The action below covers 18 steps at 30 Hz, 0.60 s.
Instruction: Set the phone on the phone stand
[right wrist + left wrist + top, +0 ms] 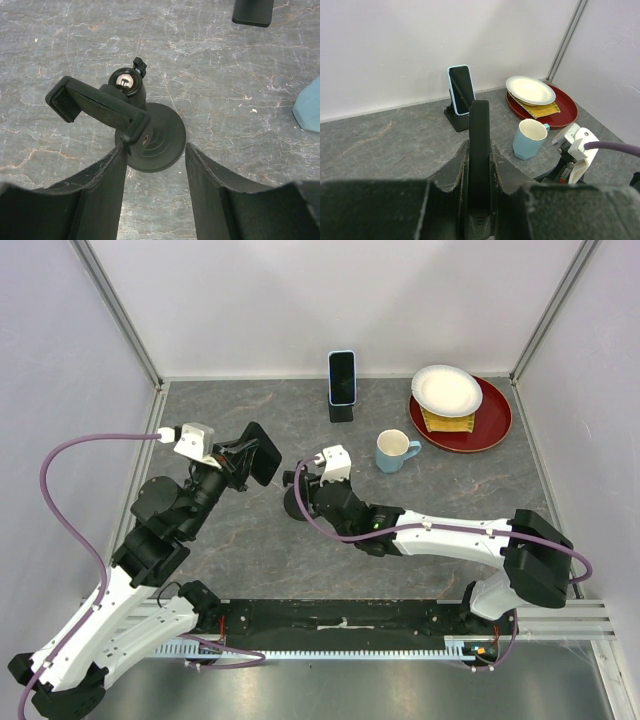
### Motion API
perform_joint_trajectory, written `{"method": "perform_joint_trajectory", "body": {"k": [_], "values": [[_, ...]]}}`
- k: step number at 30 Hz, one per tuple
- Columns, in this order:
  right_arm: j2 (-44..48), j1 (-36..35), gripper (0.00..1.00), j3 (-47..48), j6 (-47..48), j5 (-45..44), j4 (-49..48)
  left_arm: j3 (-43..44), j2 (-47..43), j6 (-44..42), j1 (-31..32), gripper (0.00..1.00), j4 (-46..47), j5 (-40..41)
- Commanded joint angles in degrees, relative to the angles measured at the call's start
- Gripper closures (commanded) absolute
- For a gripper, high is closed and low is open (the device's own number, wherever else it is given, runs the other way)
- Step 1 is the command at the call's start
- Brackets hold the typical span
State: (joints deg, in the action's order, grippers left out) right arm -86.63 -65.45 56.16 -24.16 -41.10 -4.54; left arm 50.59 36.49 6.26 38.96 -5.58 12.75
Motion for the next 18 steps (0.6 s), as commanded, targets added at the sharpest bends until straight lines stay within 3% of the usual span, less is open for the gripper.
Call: {"method": "perform_joint_trajectory", "body": {"k": [1, 10, 14, 18], "values": [[1.64, 1.11, 0.44, 0.27, 1.13, -1.7, 0.05, 0.83, -0.19, 0.33, -0.29, 0.98, 6.55, -1.59], [2.08, 3.05, 0.47, -0.96, 6.58, 1.63, -1.44, 0.83, 0.16, 0.42, -0.29, 0.98, 6.46, -2.47], [2.25, 3.49, 0.62, -1.93, 10.53, 3.13, -2.67, 1.0, 0.69, 0.42, -0.29, 0.98, 6.29, -3.52], [3.22, 4.27, 0.71, -4.56, 14.22, 6.38, -5.74, 1.62, 2.35, 0.42, -0.29, 0.98, 5.94, -6.16]]}}
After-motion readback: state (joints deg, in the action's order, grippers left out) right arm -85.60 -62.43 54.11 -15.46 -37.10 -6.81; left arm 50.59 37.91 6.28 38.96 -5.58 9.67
